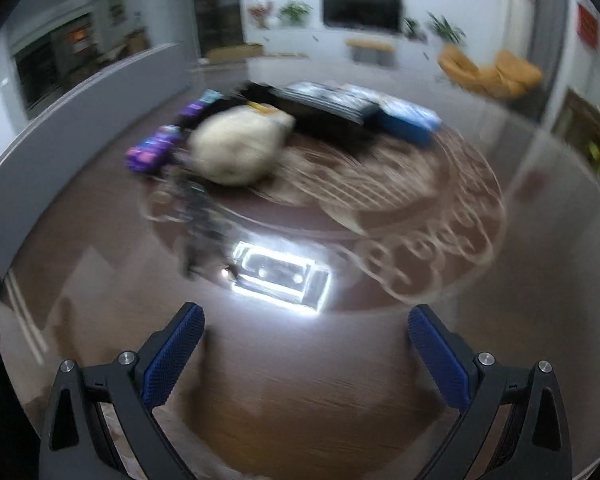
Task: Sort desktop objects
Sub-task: 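Return both grippers to the table toward the toy wand and eyeglasses, then grasp the eyeglasses with the right gripper while the left grasps the purple toy wand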
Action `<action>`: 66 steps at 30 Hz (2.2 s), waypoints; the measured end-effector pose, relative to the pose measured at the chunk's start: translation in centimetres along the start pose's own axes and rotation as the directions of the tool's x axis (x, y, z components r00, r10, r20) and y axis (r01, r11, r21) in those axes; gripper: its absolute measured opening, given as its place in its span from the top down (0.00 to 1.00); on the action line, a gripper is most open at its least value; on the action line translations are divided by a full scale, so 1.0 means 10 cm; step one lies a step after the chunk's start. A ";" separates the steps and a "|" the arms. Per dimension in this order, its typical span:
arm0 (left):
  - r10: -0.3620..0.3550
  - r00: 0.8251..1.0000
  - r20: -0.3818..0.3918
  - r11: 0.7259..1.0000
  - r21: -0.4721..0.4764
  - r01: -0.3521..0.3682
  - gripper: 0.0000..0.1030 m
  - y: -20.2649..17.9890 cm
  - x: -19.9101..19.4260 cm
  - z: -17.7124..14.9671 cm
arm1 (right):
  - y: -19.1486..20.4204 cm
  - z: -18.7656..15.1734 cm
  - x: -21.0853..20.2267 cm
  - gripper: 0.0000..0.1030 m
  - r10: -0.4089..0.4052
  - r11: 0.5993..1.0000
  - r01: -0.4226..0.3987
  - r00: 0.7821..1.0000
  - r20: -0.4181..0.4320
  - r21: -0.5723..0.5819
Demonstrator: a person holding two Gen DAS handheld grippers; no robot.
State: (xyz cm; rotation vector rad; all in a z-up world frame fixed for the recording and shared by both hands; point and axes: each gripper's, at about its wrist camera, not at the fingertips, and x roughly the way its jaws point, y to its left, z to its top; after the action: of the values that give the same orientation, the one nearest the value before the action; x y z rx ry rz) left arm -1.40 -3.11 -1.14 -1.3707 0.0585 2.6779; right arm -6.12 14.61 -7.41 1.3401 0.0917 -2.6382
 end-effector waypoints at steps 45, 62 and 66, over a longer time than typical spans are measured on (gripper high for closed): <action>-0.048 0.998 -0.036 0.991 0.122 0.052 0.00 0.24 0.61 0.32 | 0.85 0.62 0.44 0.00 0.119 0.957 -0.145 0.986 -0.115 -0.251; 0.008 1.000 -0.029 0.999 0.042 -0.007 0.00 0.17 0.75 0.51 | 0.37 0.10 -0.11 0.80 0.087 0.984 -0.080 0.996 0.034 -0.162; 0.003 1.000 -0.026 0.999 0.049 -0.001 0.00 0.08 0.96 0.80 | 0.18 0.01 -0.19 0.80 0.100 0.990 -0.095 0.994 0.042 -0.101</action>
State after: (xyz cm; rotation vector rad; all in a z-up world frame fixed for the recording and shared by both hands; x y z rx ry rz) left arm -13.46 -2.17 -4.27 -1.3919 0.1279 2.6419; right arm -4.81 13.06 -5.80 1.2181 0.1444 -2.5470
